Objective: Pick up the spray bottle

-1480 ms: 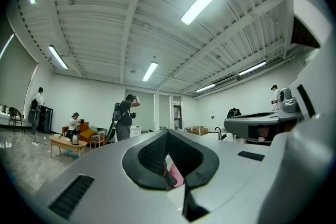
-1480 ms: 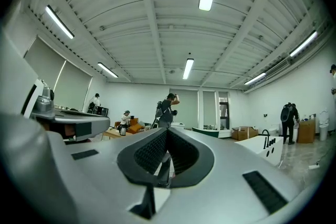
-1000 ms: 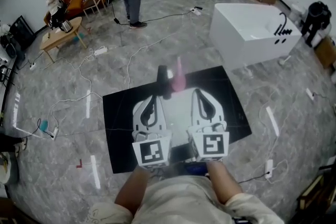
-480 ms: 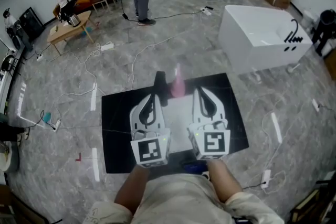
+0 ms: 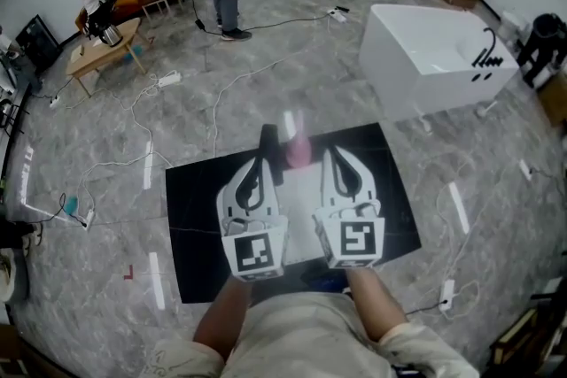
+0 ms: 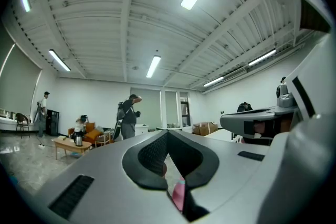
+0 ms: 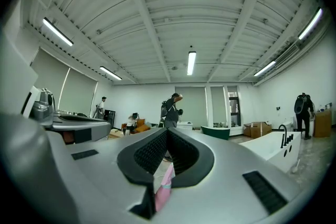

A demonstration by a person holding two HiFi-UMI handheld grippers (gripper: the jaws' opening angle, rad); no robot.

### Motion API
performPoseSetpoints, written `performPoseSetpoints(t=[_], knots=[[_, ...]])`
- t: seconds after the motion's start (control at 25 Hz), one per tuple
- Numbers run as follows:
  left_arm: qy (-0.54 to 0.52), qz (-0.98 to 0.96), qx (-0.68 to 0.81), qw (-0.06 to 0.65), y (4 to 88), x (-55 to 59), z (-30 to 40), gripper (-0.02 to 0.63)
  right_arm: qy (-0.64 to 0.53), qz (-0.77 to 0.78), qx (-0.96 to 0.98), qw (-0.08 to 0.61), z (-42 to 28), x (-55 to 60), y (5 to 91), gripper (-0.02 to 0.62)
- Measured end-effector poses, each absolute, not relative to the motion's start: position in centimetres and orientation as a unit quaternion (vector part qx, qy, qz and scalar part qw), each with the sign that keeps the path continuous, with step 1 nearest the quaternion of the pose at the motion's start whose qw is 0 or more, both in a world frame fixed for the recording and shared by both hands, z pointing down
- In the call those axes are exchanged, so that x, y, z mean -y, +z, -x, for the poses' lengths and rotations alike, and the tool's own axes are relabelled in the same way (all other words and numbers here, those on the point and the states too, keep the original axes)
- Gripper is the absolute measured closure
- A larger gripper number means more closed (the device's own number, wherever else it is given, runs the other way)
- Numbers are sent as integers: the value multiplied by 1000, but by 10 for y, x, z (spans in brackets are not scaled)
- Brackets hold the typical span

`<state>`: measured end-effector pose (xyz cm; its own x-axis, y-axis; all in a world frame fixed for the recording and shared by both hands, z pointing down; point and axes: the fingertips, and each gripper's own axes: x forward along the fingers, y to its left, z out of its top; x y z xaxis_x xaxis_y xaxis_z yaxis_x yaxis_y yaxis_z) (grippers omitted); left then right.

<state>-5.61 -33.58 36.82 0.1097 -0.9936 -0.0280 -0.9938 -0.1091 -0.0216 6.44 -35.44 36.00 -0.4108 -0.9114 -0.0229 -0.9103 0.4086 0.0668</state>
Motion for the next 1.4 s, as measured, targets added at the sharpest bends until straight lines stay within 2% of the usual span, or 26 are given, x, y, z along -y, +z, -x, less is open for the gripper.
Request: performPoseSetpoints(t=[0.64,0.96,1.4], knots=[[5,748,-664,9,382,335,71,604,-18,-572,818,62,-43,396,408,589],[6,746,-666,6,384,332,74,604,1,-570,816,96,-33,415,444,551],[-10,740,-673,1,395,332,81,604,20,-562,814,145,-21,438,495,548]])
